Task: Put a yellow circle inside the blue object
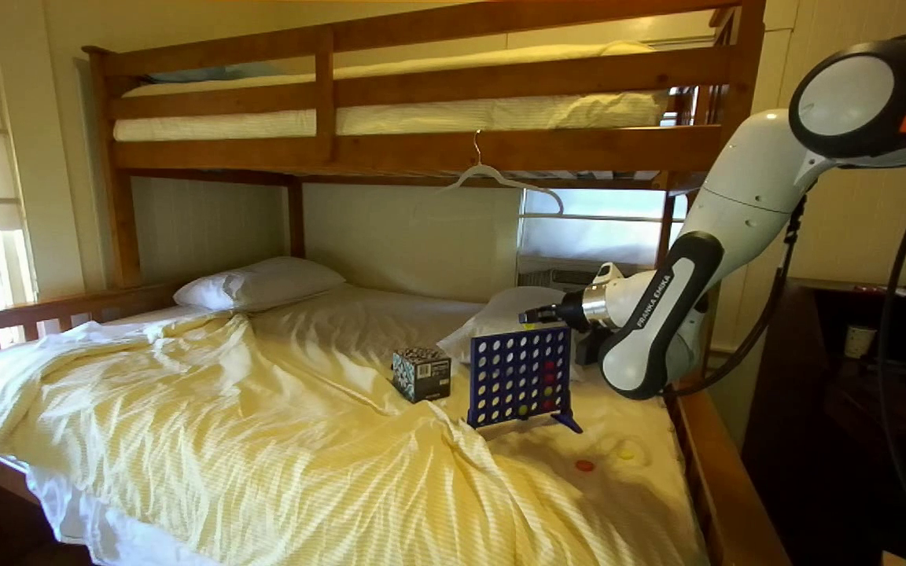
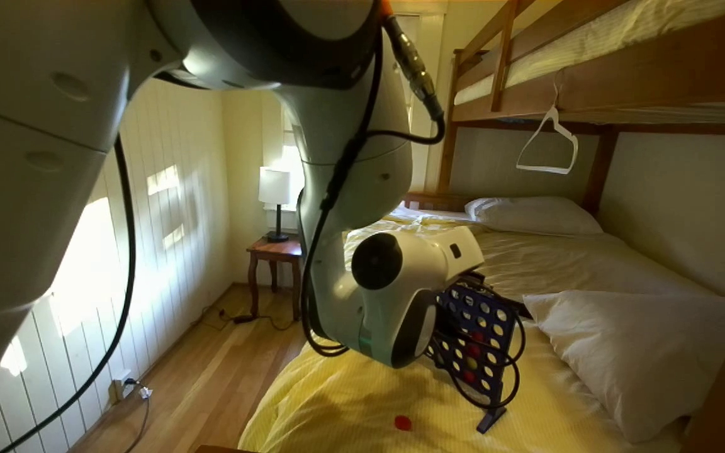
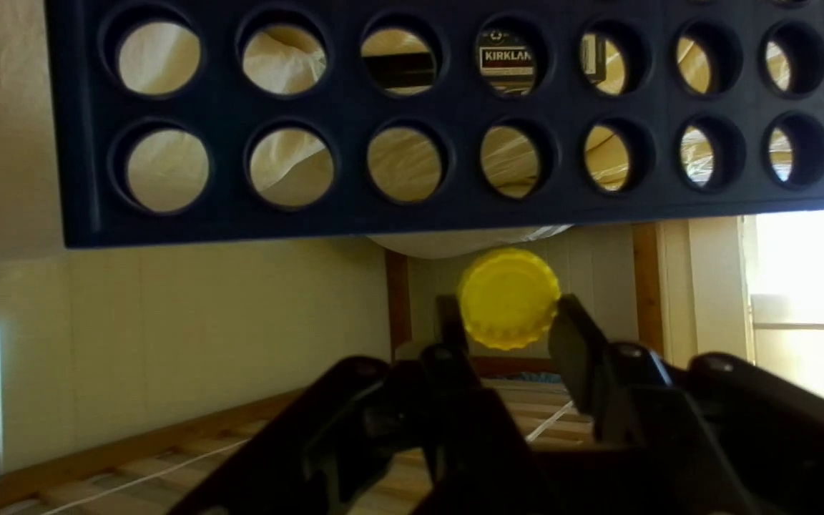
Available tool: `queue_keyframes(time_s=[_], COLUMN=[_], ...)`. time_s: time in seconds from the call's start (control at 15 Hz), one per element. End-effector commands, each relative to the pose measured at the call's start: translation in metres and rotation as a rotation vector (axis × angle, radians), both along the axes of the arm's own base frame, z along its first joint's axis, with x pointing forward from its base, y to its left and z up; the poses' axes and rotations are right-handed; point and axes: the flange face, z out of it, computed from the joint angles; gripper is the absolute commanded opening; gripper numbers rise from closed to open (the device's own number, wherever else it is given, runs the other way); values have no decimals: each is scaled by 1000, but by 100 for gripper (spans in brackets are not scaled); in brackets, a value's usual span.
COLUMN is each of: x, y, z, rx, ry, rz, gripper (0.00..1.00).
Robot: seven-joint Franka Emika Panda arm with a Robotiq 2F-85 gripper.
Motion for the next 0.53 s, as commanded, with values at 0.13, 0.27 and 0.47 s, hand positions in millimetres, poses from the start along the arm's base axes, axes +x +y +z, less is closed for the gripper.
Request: queue_keyframes(time_s=[0.13, 0.27, 0.47], x=[8, 8, 10], y=[0, 0, 0], z=[-4, -6, -7], rx=[3, 4, 3], ry=[-26, -24, -25], rz=[-12, -12, -10], gripper=[10, 10, 10])
